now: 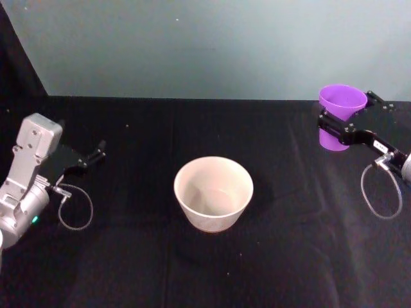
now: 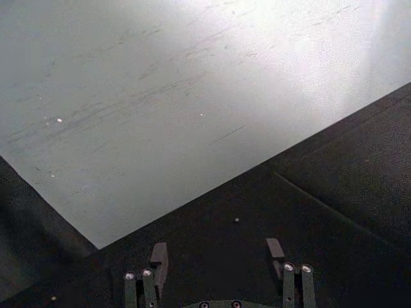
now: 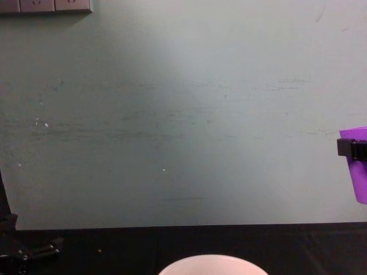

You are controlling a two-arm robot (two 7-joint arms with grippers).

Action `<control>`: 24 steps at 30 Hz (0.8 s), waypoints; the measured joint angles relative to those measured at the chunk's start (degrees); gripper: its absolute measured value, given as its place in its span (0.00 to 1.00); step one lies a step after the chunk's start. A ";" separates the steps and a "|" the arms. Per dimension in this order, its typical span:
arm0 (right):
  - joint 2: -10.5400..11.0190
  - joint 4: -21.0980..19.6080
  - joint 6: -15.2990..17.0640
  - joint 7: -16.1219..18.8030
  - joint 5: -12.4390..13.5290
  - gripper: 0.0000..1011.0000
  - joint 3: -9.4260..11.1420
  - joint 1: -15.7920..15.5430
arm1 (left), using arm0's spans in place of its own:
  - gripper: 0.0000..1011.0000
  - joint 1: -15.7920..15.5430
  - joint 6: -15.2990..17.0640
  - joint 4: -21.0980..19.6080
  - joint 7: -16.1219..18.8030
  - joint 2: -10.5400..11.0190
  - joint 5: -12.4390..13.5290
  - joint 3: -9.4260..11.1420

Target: Pick up the cup and pour the mung beans from the cup into the bowl.

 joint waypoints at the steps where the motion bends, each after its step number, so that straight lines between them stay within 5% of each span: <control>1: 0.00 0.00 0.00 0.00 0.00 0.73 0.00 0.00 | 0.99 0.00 0.00 0.00 0.00 0.00 0.00 0.00; 24: 0.00 0.00 0.00 0.00 0.00 0.73 0.00 0.00 | 0.99 0.00 0.00 0.00 0.00 0.00 0.00 0.00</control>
